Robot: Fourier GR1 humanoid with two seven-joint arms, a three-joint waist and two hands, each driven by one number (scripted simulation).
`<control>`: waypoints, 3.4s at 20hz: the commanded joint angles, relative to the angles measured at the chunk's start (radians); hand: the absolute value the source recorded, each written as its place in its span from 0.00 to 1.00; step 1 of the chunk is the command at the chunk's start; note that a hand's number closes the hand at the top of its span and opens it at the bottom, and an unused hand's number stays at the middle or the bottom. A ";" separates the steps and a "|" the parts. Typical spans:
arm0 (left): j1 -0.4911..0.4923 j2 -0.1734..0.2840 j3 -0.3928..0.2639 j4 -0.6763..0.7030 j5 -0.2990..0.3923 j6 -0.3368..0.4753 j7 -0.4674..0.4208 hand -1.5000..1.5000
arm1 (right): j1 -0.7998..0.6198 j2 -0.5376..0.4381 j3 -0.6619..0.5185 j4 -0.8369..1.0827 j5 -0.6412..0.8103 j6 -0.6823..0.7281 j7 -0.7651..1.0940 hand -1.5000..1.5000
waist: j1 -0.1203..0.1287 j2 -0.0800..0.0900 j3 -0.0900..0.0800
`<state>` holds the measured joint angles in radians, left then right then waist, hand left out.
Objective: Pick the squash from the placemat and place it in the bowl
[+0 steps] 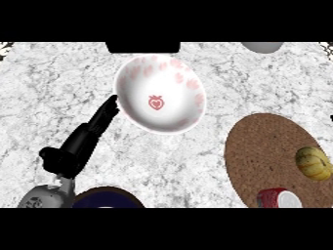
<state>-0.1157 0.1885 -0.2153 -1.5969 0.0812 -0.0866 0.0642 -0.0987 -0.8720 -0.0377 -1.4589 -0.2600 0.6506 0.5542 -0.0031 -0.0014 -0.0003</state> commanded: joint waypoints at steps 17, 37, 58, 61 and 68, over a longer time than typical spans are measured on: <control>0.003 -0.072 0.046 0.042 -0.085 -0.037 -0.042 0.50 | 0.051 0.240 -0.038 0.086 0.454 -0.103 -0.161 0.00 | 0.005 0.002 0.000; 0.015 -0.121 0.071 -0.018 -0.101 -0.081 0.025 0.50 | -0.004 0.378 -0.103 0.260 0.674 -0.259 -0.447 1.00 | 0.005 0.002 0.001; -0.109 -0.128 0.048 0.047 -0.116 -0.124 0.050 0.50 | -0.835 0.871 0.544 0.139 0.940 -0.624 0.555 1.00 | 0.118 0.005 -0.004; -0.051 -0.134 0.044 0.041 -0.116 -0.115 0.024 0.50 | -0.913 0.871 0.565 0.104 0.977 -0.777 0.652 1.00 | 0.095 -0.002 -0.003; -0.056 -0.115 0.074 0.025 -0.105 -0.115 0.038 0.50 | -1.062 0.871 0.468 0.170 1.020 -0.975 0.742 1.00 | 0.068 0.001 -0.002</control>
<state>-0.1795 0.0582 -0.1565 -1.5445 -0.0327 -0.1985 0.0880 -1.0824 -0.0101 0.4609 -1.3338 0.7410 -0.1650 1.1131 0.0754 -0.0010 -0.0031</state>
